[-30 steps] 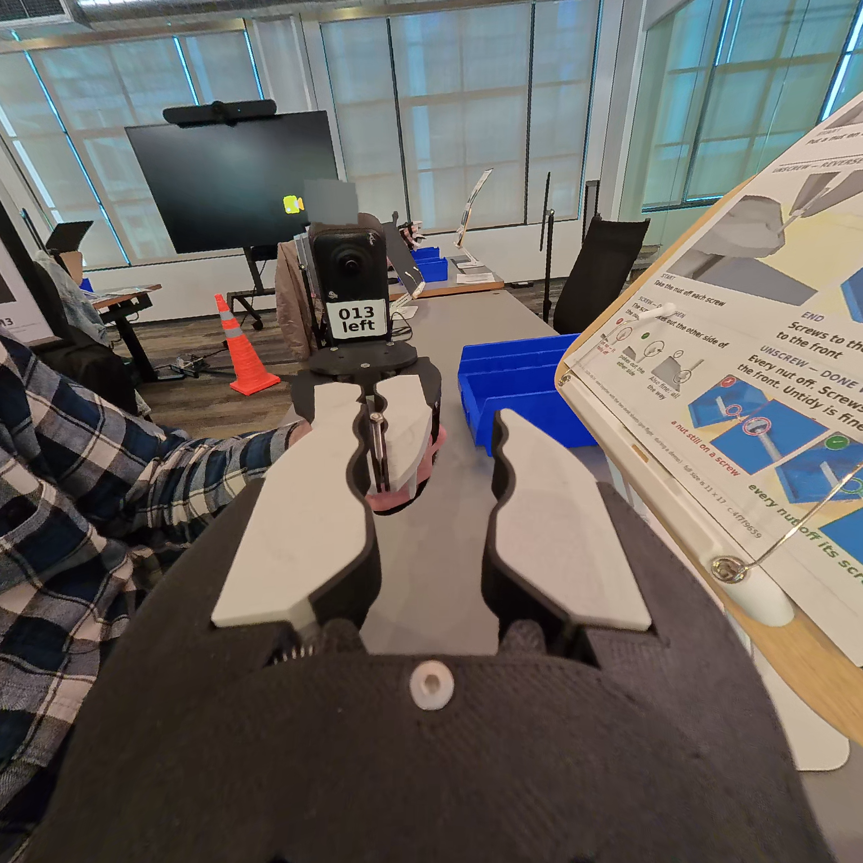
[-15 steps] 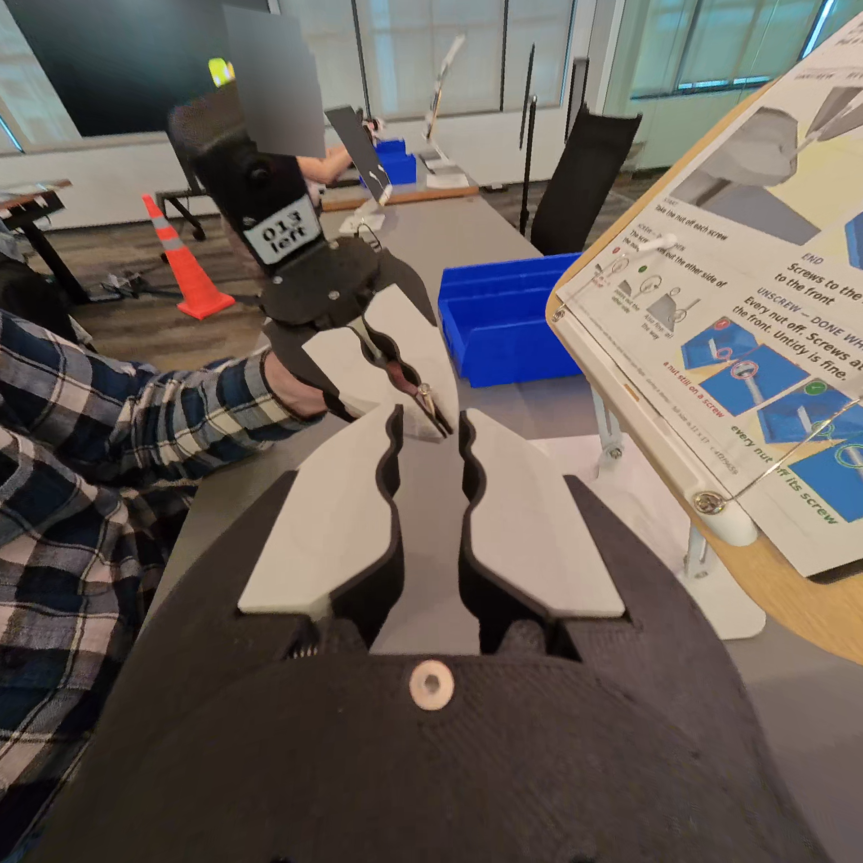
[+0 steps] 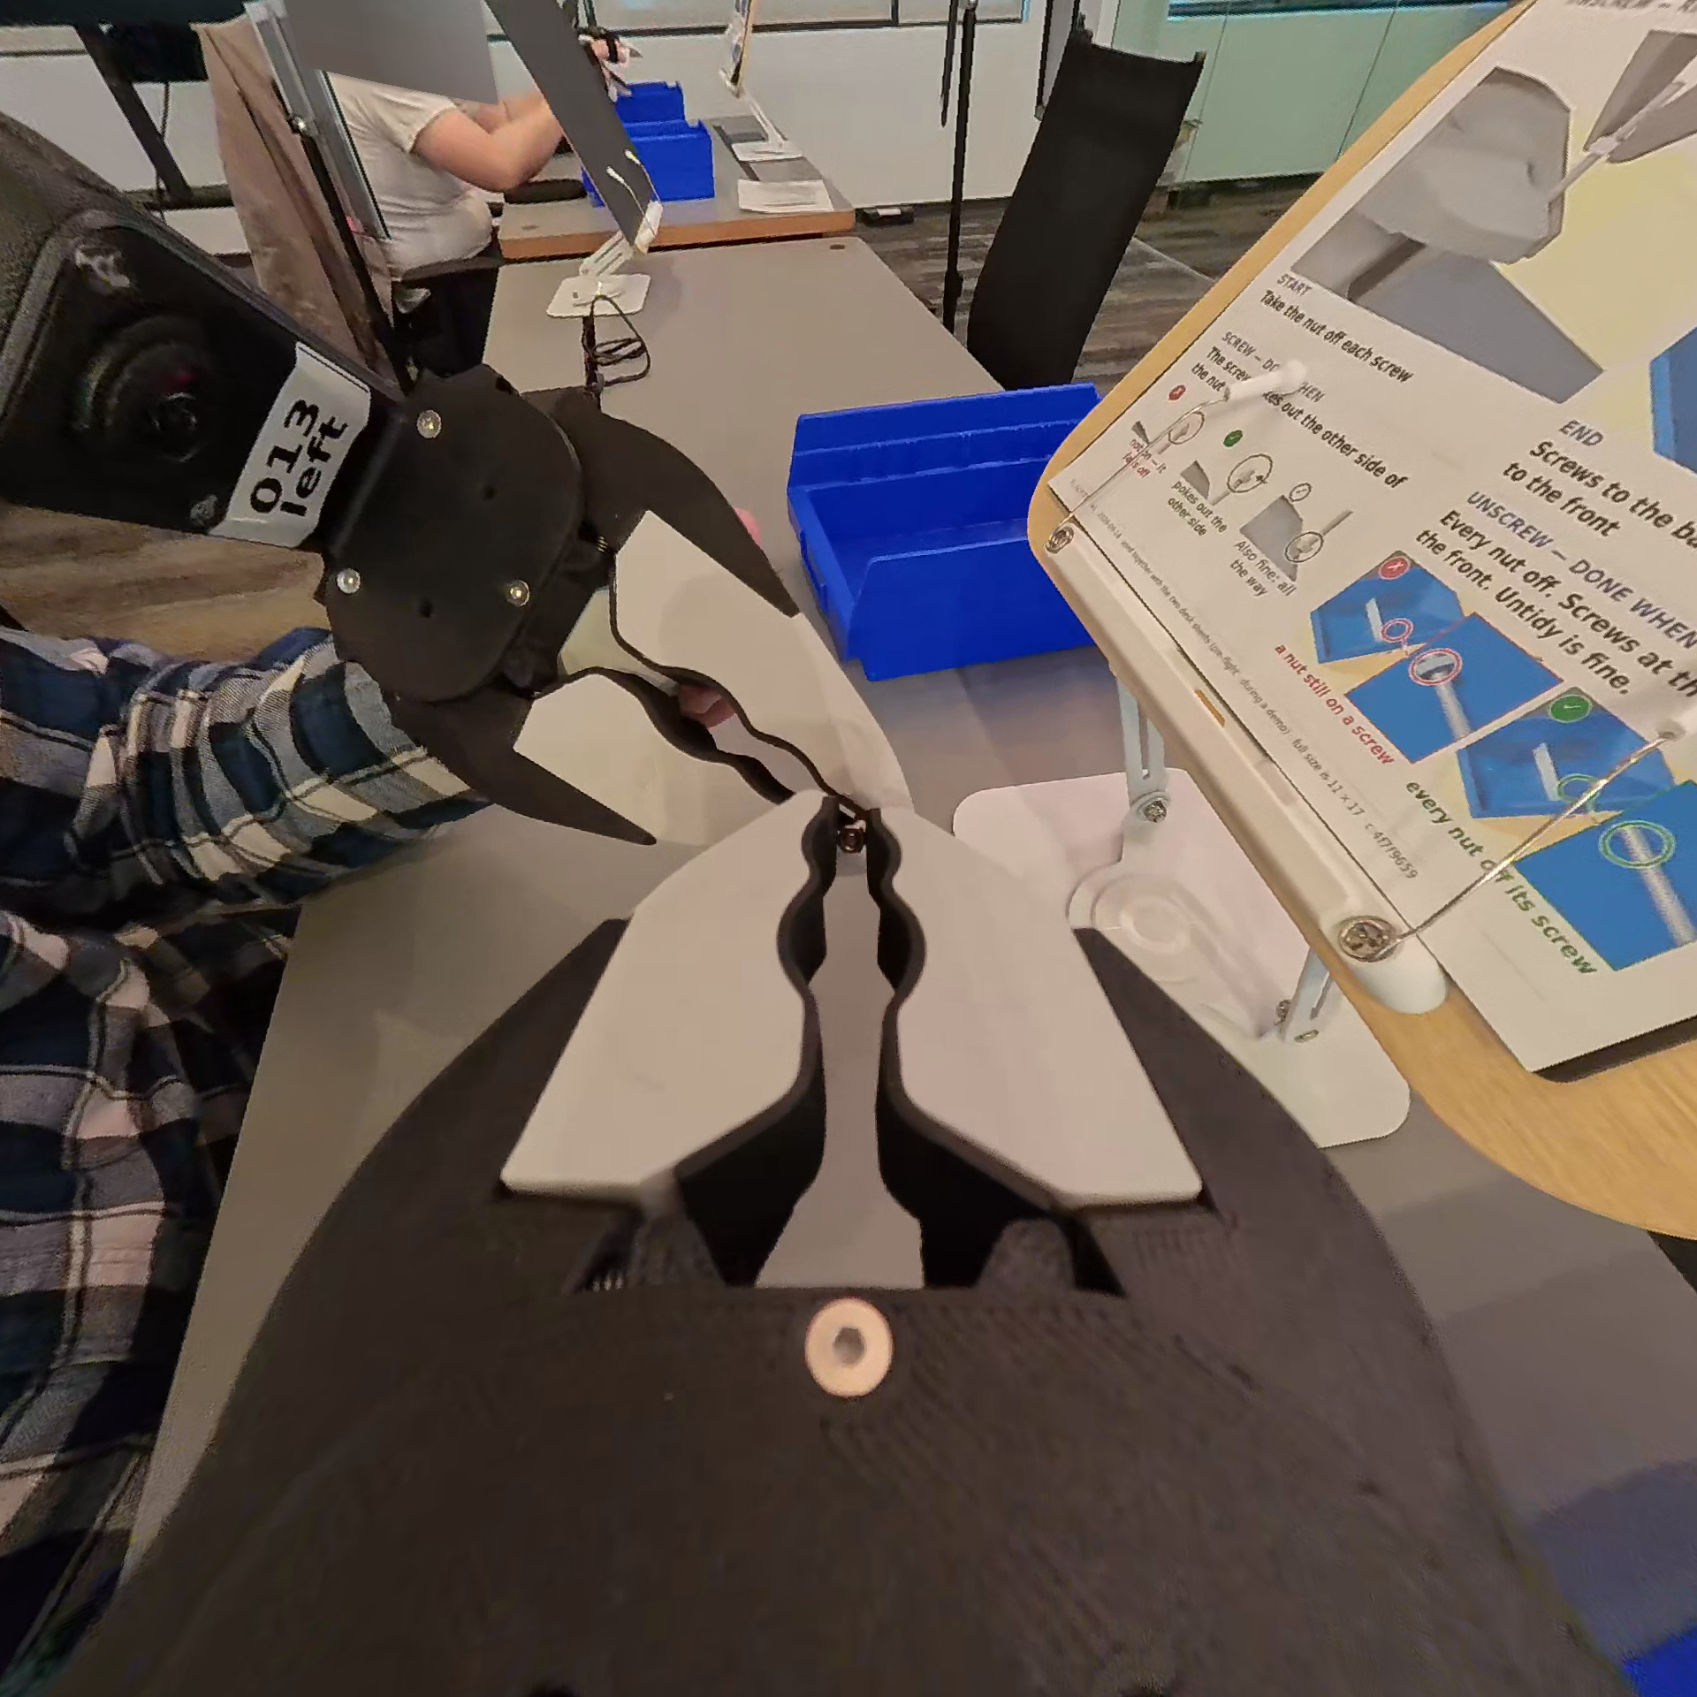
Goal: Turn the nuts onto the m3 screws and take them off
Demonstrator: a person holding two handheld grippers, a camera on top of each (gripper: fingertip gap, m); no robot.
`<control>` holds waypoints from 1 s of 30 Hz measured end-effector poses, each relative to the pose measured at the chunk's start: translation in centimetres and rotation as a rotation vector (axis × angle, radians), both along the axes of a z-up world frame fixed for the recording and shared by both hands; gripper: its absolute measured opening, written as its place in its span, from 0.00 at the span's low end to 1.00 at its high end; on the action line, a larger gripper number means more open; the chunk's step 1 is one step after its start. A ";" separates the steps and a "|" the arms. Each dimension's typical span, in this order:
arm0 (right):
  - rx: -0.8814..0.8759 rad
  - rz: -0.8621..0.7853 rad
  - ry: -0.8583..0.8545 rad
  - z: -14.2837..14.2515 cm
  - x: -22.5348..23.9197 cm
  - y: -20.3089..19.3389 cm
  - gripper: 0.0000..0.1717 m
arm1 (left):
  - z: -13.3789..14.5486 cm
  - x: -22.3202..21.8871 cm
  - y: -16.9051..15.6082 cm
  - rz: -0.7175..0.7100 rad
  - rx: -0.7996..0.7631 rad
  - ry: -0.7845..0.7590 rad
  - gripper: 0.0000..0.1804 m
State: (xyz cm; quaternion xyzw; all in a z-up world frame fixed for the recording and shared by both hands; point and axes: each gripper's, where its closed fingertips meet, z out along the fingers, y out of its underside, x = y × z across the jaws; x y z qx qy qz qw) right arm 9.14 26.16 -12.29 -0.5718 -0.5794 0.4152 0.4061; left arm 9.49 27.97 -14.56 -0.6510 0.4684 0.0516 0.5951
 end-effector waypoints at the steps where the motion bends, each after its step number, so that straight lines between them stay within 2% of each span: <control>1: 0.012 0.004 -0.006 0.0 0.0 0.0 0.03 | 0.0 0.0 0.0 -0.002 -0.003 0.005 0.01; 8: 0.208 0.071 -0.040 0.2 0.2 -0.6 0.03 | 0.3 0.3 -0.7 -0.084 -0.055 -0.004 0.01; 14: 0.492 0.128 -0.151 -0.3 0.6 -1.4 0.03 | -0.2 0.9 -1.7 -0.208 -0.154 -0.005 0.01; 19: 0.646 0.204 -0.211 -0.3 0.8 -2.7 0.03 | -0.3 1.4 -3.6 -0.423 -0.322 -0.100 0.01; 30: 0.884 0.384 -0.289 -0.9 1.1 -6.5 0.03 | -0.8 1.8 -8.8 -0.904 -0.753 -0.161 0.01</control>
